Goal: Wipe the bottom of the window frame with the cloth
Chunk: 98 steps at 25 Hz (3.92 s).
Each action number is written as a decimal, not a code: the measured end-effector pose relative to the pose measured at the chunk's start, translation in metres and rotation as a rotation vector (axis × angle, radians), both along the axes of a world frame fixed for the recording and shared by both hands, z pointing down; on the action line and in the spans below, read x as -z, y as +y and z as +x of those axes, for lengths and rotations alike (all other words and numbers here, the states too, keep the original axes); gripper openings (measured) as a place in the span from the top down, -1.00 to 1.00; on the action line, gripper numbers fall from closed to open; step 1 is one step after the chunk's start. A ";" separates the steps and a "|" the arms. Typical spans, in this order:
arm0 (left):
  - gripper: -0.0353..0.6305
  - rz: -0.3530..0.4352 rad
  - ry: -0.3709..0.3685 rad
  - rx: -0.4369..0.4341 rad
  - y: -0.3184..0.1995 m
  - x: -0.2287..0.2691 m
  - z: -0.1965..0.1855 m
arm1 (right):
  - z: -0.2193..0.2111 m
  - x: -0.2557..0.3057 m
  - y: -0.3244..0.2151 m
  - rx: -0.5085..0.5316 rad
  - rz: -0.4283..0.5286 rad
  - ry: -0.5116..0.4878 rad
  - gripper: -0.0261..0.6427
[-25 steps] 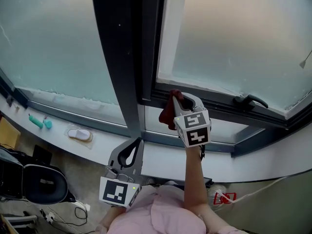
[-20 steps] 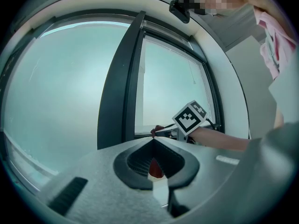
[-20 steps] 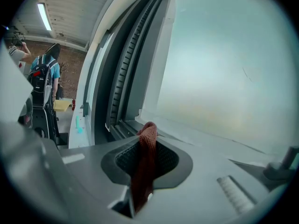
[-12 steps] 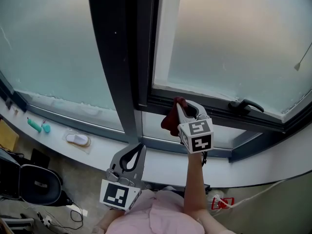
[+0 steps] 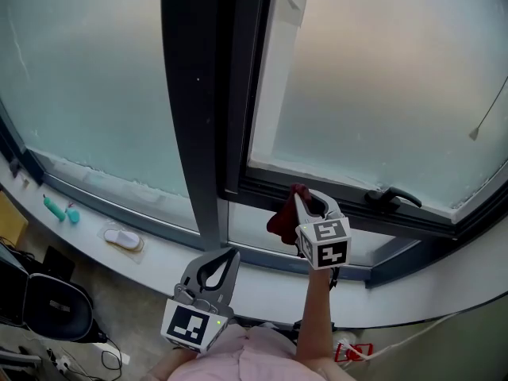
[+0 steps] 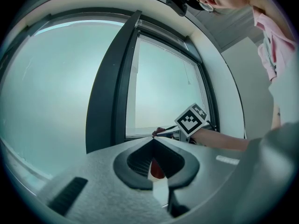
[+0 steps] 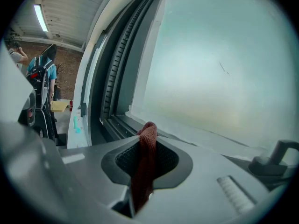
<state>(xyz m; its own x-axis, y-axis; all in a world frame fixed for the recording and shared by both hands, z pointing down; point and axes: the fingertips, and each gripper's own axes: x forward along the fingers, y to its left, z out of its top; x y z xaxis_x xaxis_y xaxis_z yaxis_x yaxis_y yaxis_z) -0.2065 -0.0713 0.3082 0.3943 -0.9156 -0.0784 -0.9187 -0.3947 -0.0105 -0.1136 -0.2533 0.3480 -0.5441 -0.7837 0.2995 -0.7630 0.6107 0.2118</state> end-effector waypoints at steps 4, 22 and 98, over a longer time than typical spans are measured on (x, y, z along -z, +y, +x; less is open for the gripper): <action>0.90 -0.039 -0.012 -0.013 0.001 -0.007 0.006 | 0.007 -0.001 0.001 -0.005 0.004 0.000 0.77; 0.90 -0.116 -0.032 -0.055 -0.006 -0.018 0.044 | 0.048 0.001 -0.001 -0.029 0.014 -0.032 0.77; 0.90 -0.111 0.028 0.128 0.038 -0.024 0.100 | 0.238 -0.002 -0.010 -0.226 0.031 -0.126 0.77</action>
